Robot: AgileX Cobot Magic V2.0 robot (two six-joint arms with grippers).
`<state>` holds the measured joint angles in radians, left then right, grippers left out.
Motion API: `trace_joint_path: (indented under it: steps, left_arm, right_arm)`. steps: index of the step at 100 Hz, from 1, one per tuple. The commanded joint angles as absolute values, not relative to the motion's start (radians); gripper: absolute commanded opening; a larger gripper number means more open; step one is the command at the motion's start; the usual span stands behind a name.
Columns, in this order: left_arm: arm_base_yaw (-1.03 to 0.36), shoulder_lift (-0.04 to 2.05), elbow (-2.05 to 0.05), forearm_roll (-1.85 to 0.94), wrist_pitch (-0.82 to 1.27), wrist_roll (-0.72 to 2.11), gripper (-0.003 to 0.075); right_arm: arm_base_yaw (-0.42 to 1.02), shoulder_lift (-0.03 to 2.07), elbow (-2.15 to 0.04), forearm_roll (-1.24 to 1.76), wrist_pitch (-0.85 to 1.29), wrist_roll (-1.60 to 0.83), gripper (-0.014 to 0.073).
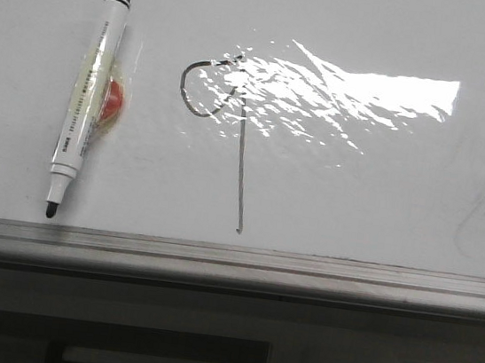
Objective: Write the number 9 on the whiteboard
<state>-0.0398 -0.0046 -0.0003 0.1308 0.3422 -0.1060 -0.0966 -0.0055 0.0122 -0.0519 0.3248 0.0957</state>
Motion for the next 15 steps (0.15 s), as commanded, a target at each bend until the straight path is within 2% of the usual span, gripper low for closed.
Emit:
trace_joint_path:
  steps: [1, 15]
  left_arm:
    - [-0.038, -0.031, 0.020, 0.126, 0.292, -0.117, -0.0020]
    - [-0.038, -0.031, 0.020, 0.126, 0.292, -0.117, -0.0020]
  right_arm:
    - [-0.100, -0.028, 0.039, -0.071, 0.319, 0.087, -0.0062]
    - [-0.100, -0.028, 0.039, -0.071, 0.319, 0.087, -0.0062]
